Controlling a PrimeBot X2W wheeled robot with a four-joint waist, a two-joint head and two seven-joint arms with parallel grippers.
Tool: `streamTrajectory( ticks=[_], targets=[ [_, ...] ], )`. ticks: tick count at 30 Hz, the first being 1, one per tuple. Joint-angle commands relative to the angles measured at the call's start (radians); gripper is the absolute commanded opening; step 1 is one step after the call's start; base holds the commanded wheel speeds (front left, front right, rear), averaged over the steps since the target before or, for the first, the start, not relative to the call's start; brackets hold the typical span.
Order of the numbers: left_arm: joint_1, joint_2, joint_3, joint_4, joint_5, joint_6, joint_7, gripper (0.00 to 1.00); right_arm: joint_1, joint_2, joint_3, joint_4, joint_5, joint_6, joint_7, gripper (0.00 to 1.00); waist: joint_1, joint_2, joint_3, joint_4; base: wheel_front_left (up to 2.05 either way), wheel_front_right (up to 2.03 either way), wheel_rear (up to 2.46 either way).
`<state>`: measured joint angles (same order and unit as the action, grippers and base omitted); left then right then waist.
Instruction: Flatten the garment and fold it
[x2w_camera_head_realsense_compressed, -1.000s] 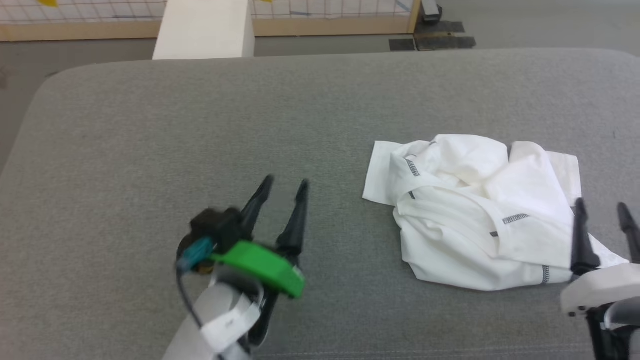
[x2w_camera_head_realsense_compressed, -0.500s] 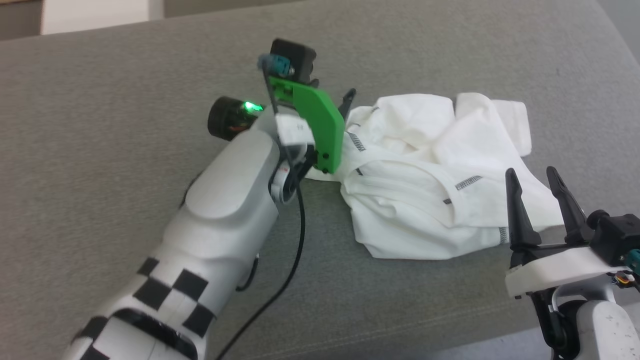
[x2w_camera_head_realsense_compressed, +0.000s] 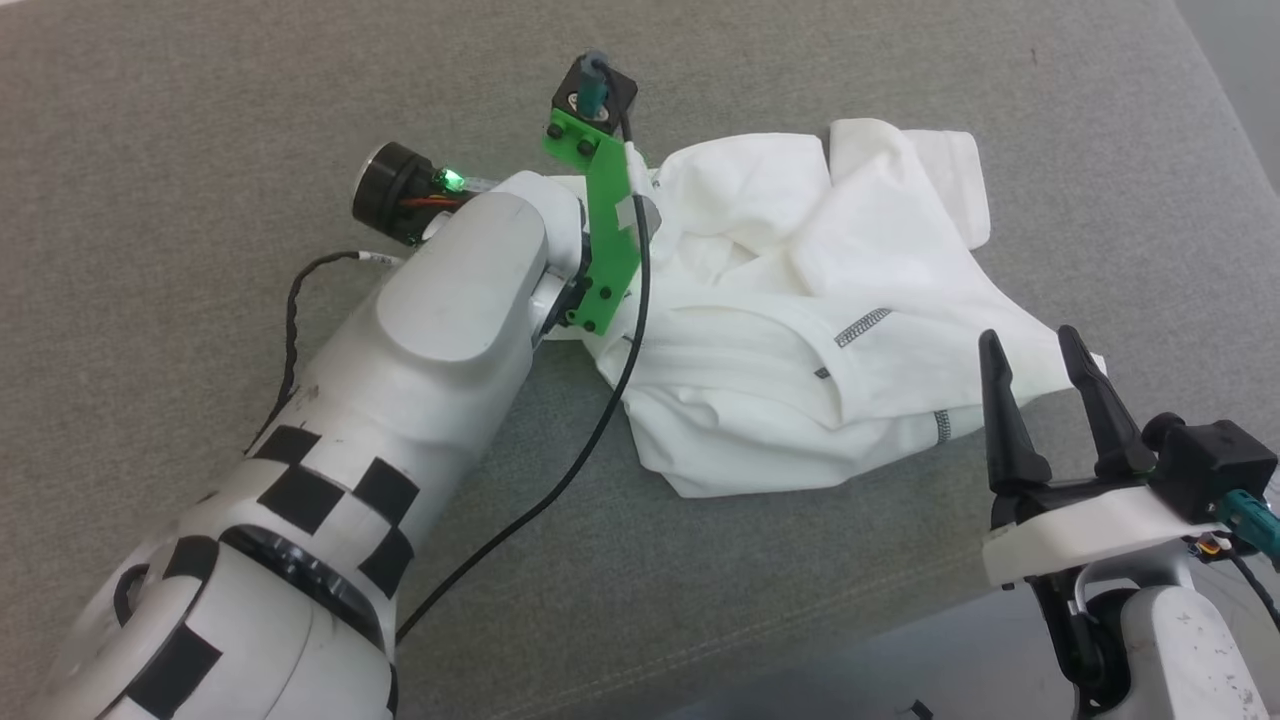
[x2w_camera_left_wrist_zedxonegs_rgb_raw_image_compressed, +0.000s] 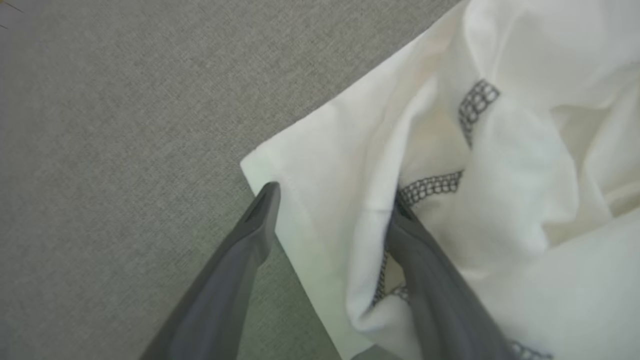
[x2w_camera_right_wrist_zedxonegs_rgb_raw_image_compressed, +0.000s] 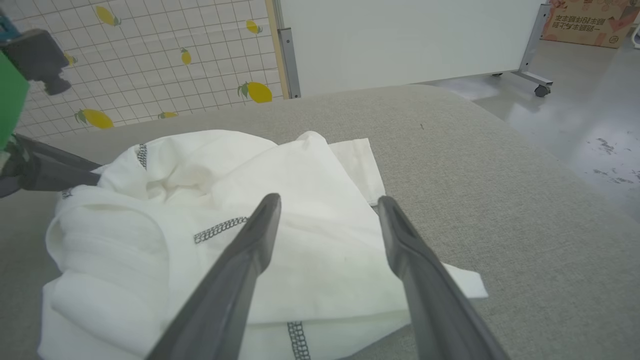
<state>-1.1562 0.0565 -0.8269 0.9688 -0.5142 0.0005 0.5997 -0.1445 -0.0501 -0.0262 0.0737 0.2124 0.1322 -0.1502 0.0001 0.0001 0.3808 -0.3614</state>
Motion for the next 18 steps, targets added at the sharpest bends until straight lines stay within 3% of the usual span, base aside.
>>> streamTrajectory(
  ticks=[1, 2, 5, 12, 18],
  targets=[
    [-0.010, 0.005, -0.014, 0.017, 0.009, -0.013, 0.029, 0.16, -0.018, 0.000, 0.006, 0.004, 0.006, -0.002, -0.007, 1.00, -0.0001, -0.0001, 0.003, -0.005, 0.00, 0.00, 0.00],
    [-0.007, 0.004, -0.020, 0.027, 0.004, -0.025, 0.058, 0.00, -0.020, 0.000, 0.008, 0.006, 0.006, -0.002, -0.009, 1.00, -0.0001, -0.0001, 0.001, -0.003, 0.00, 0.00, 0.00],
    [-0.008, 0.001, -0.018, 0.014, -0.005, -0.025, 0.038, 0.00, -0.023, 0.000, 0.001, 0.007, 0.005, -0.002, -0.010, 1.00, -0.0001, -0.0001, -0.005, 0.008, 0.00, 0.00, 0.00],
    [-0.032, 0.019, 0.098, -0.071, -0.013, 0.109, -0.388, 0.00, -0.022, 0.000, -0.024, -0.005, -0.015, -0.002, 0.000, 1.00, -0.0001, -0.0001, -0.041, 0.064, 0.00, 0.00, 0.00],
    [0.011, 0.066, 0.237, -0.118, -0.089, 0.164, -0.635, 0.00, -0.006, 0.000, -0.046, -0.033, -0.035, -0.002, 0.029, 1.00, -0.0001, -0.0001, -0.103, 0.146, 0.00, 0.00, 0.00]
  ],
)
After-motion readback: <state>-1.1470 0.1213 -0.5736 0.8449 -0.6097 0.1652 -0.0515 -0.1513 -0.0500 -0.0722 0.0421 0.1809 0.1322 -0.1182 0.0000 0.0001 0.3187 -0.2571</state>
